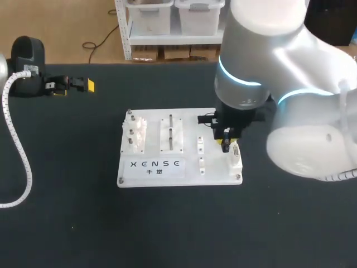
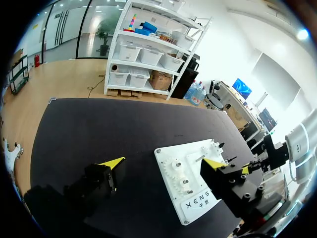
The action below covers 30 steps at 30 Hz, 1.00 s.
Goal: Insert the USB connector, Ethernet cable, and multi-pin plug into their matching sockets one by one.
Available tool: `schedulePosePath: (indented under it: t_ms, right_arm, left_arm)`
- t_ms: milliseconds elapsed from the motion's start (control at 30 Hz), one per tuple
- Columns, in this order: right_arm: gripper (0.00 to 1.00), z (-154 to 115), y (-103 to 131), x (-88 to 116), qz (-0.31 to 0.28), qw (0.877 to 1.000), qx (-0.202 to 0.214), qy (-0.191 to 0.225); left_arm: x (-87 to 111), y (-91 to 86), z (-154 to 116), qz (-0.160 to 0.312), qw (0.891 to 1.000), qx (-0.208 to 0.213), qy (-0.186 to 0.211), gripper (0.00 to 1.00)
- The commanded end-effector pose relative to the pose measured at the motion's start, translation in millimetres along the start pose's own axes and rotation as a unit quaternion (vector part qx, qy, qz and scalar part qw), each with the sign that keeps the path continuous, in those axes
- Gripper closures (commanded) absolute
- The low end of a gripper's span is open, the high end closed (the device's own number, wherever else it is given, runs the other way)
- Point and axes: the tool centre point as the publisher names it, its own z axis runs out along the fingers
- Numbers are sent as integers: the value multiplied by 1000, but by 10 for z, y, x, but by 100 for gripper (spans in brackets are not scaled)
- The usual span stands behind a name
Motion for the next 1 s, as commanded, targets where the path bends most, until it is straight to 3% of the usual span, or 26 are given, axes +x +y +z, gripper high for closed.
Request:
schedulePosePath:
  t_ms: [33,1000]
  right_arm:
    - [100,4,-106,46,3,1000,1,-17]
    - [100,25,-251,101,6,1000,16,-7]
  left_arm:
    - [0,0,0,0,1000,0,0,0]
    - [0,0,0,0,1000,0,0,0]
